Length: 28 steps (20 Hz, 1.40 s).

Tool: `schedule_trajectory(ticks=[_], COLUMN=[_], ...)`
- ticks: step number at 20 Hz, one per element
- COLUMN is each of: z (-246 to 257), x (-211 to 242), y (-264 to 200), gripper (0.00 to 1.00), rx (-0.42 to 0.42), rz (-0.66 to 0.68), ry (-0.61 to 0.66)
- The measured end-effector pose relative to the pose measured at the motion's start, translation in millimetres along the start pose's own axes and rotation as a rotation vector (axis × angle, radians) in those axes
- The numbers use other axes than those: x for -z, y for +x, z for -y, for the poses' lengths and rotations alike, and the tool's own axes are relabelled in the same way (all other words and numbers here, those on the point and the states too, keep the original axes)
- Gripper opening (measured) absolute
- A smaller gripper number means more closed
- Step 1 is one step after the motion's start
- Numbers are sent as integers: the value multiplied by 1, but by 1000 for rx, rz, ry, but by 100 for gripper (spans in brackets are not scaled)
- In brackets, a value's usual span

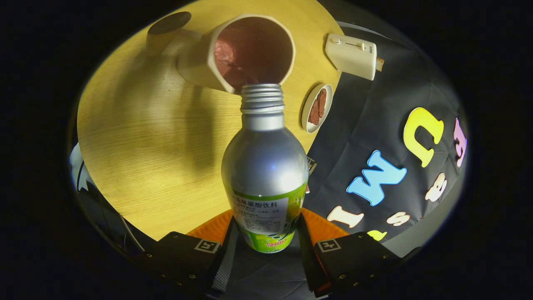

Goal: Take the bottle from table, then pour the juice into the cup, finally place the bottle on the coaster

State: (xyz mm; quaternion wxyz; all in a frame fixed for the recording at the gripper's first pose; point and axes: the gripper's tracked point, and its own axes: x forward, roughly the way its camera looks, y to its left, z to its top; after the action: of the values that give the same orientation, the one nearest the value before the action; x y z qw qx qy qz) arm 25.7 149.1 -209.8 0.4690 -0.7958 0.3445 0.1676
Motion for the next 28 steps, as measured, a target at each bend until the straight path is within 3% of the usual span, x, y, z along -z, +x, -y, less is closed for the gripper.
schedule_trajectory(ticks=[28], z=[18], x=[2], y=[-5], gripper=[70], rx=[-29], rz=[-81], ry=[-118])
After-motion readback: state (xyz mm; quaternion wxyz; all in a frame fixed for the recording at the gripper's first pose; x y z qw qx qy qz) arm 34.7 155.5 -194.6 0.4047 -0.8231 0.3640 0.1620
